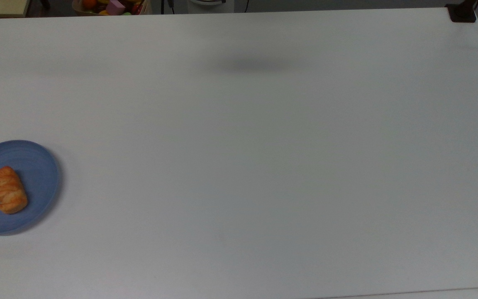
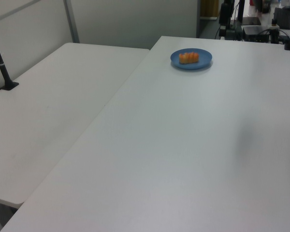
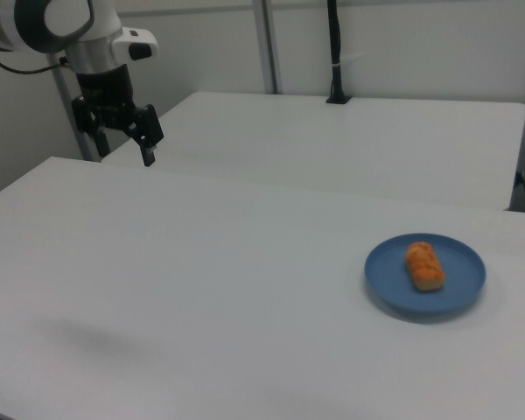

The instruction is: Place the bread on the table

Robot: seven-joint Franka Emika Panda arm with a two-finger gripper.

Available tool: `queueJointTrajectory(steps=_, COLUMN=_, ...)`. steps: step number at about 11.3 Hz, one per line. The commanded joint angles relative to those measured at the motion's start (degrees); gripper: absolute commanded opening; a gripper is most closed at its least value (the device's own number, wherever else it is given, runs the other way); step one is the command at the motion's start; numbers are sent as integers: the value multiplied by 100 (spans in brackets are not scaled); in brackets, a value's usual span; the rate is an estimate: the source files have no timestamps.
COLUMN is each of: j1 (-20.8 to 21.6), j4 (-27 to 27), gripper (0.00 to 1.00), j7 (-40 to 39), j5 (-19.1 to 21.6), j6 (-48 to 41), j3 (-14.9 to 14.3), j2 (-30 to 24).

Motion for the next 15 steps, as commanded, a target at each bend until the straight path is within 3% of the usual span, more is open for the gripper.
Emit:
queueJointTrajectory(steps=1, j1=-16, j4=-178, gripper=100, j7=57, j5=-48, j6=185, j3=47, j2=-80)
queueJointTrajectory(steps=10, j1=10, j4=-178, gripper=100, j7=48, j5=5, j6=72, j3=47, j2=-114)
queueJointTrajectory(steps=15, j1=-113, j4=-170, gripper=100, j7=-329, j5=-4, j6=-43, j3=21, j2=-88)
